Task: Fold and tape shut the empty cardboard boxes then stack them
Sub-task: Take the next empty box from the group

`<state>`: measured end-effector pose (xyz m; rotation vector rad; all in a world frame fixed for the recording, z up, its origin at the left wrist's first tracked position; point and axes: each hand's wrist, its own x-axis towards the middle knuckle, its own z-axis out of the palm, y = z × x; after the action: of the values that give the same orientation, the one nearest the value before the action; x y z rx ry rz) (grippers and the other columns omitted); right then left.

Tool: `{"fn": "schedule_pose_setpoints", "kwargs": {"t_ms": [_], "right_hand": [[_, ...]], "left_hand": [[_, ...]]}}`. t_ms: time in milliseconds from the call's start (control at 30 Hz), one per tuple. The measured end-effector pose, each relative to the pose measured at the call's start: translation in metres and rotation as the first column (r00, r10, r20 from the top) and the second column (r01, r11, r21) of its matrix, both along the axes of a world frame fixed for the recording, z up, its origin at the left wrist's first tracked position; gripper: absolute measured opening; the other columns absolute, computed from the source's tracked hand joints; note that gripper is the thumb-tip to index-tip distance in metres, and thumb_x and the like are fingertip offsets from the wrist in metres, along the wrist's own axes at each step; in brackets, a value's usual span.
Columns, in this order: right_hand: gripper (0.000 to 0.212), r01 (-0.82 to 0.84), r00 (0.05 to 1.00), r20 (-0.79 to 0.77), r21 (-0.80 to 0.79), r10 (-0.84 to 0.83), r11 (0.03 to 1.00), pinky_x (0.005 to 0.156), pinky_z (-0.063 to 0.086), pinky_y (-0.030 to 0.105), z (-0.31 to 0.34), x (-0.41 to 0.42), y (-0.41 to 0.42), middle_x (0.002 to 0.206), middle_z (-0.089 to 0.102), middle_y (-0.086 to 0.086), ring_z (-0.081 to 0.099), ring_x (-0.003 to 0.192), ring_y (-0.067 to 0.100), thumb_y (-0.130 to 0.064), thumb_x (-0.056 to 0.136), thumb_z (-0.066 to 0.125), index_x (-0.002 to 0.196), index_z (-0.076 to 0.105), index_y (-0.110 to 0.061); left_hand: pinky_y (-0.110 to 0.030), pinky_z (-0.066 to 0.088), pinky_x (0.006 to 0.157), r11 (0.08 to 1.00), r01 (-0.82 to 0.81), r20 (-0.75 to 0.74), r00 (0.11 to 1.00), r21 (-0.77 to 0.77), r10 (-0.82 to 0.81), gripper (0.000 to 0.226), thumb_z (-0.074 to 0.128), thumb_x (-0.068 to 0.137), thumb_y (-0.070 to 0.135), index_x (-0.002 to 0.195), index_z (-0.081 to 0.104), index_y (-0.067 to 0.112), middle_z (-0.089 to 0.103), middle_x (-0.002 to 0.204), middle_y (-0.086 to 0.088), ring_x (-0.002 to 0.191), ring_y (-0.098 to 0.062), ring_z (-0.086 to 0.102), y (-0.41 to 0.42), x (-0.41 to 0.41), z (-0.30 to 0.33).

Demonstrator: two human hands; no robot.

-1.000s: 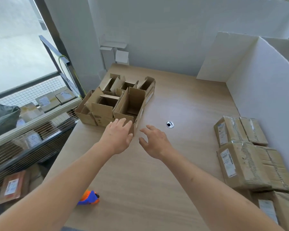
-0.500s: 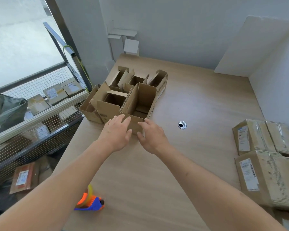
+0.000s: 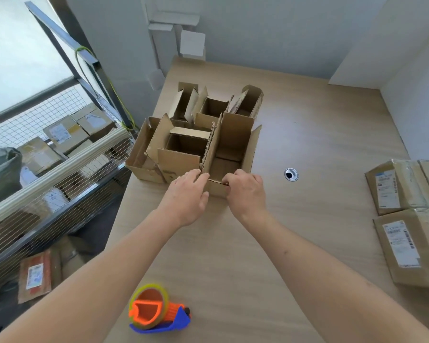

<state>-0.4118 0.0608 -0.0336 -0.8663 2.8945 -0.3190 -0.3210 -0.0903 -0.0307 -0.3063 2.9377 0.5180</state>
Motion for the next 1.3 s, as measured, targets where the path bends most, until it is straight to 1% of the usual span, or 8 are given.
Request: {"fn": "schedule_pose_setpoints", "kwargs": {"t_ms": [400,633,767,867,967,1067,1133,1300], "right_hand": [[0.026,0.075,0.973,0.214,0.054,-0.085,0.996,0.082,0.041,0.03,0.024,0.064,0.013,0.105,0.063,0.001,0.06,0.101,0.026,-0.021,0.095,0.055,0.114,0.073,-0.027],[0.02,0.207,0.842,0.524,-0.1,-0.126,0.973,0.076,0.047,0.024,0.025,0.106,0.029,0.099,0.068,-0.007,0.063,0.092,0.014,-0.02,0.094,0.068,0.114,0.071,-0.022],[0.024,0.23,0.77,0.633,-0.158,-0.08,0.96,0.086,0.052,0.026,0.015,0.123,0.038,0.103,0.07,-0.008,0.064,0.096,0.011,-0.023,0.095,0.071,0.118,0.071,-0.02],[0.033,0.207,0.838,0.54,-0.168,-0.086,0.964,0.09,0.056,0.035,0.003,0.13,0.052,0.113,0.067,-0.01,0.063,0.103,0.012,-0.032,0.09,0.075,0.123,0.068,-0.029],[0.035,0.153,0.975,0.191,-0.191,-0.116,0.97,0.093,0.049,0.035,0.0,0.125,0.076,0.122,0.055,-0.005,0.056,0.108,0.019,-0.029,0.082,0.079,0.115,0.069,-0.03],[0.041,0.261,0.964,-0.033,-0.055,-0.263,0.964,0.107,0.036,0.041,0.001,0.112,0.095,0.148,0.039,0.011,0.043,0.133,0.032,-0.024,0.079,0.079,0.117,0.063,-0.028],[0.047,0.348,0.936,0.023,0.074,-0.351,0.934,0.115,0.027,0.045,-0.001,0.108,0.104,0.157,0.024,0.017,0.027,0.146,0.037,-0.029,0.086,0.074,0.128,0.053,-0.029],[0.045,0.331,0.921,0.206,0.036,-0.331,0.943,0.095,0.046,0.039,-0.008,0.115,0.121,0.135,0.04,0.007,0.053,0.115,0.029,-0.035,0.096,0.059,0.138,0.048,-0.025]], "left_hand": [[-0.044,0.048,0.1,0.966,0.122,0.073,0.987,0.227,-0.142,0.045,0.045,0.101,0.015,0.146,0.044,0.014,0.04,0.154,0.004,0.123,-0.029,0.057,0.001,0.028,-0.001],[-0.042,0.05,0.093,0.955,0.179,0.117,0.97,0.239,-0.211,0.031,0.044,0.101,0.013,0.131,0.052,0.018,0.051,0.137,0.002,0.108,-0.024,0.058,0.012,0.046,-0.001],[-0.038,0.049,0.092,0.959,0.193,0.116,0.968,0.207,-0.22,0.024,0.047,0.103,0.019,0.126,0.056,0.019,0.051,0.131,0.003,0.107,-0.023,0.059,0.016,0.057,-0.009],[-0.034,0.049,0.093,0.963,0.2,0.151,0.962,0.182,-0.228,0.049,0.062,0.098,0.02,0.144,0.047,0.029,0.043,0.138,0.006,0.111,-0.022,0.058,0.018,0.068,-0.019],[-0.037,0.054,0.089,0.966,0.189,0.076,0.976,0.176,-0.205,0.095,0.074,0.089,0.014,0.155,0.019,0.053,0.04,0.13,0.006,0.104,-0.022,0.056,0.029,0.078,-0.025],[-0.037,0.054,0.086,0.975,0.163,0.005,0.986,0.149,-0.166,0.121,0.076,0.084,0.007,0.155,-0.008,0.058,0.045,0.123,0.006,0.1,-0.021,0.052,0.046,0.085,-0.03],[-0.039,0.055,0.086,0.985,0.134,0.003,0.991,0.108,-0.135,0.123,0.074,0.083,0.005,0.154,-0.011,0.058,0.045,0.122,0.008,0.102,-0.022,0.051,0.051,0.087,-0.035],[-0.039,0.055,0.087,0.991,0.088,0.036,0.995,0.098,-0.092,0.111,0.071,0.085,0.008,0.157,0.001,0.056,0.046,0.126,0.011,0.109,-0.02,0.051,0.055,0.087,-0.038]]}}
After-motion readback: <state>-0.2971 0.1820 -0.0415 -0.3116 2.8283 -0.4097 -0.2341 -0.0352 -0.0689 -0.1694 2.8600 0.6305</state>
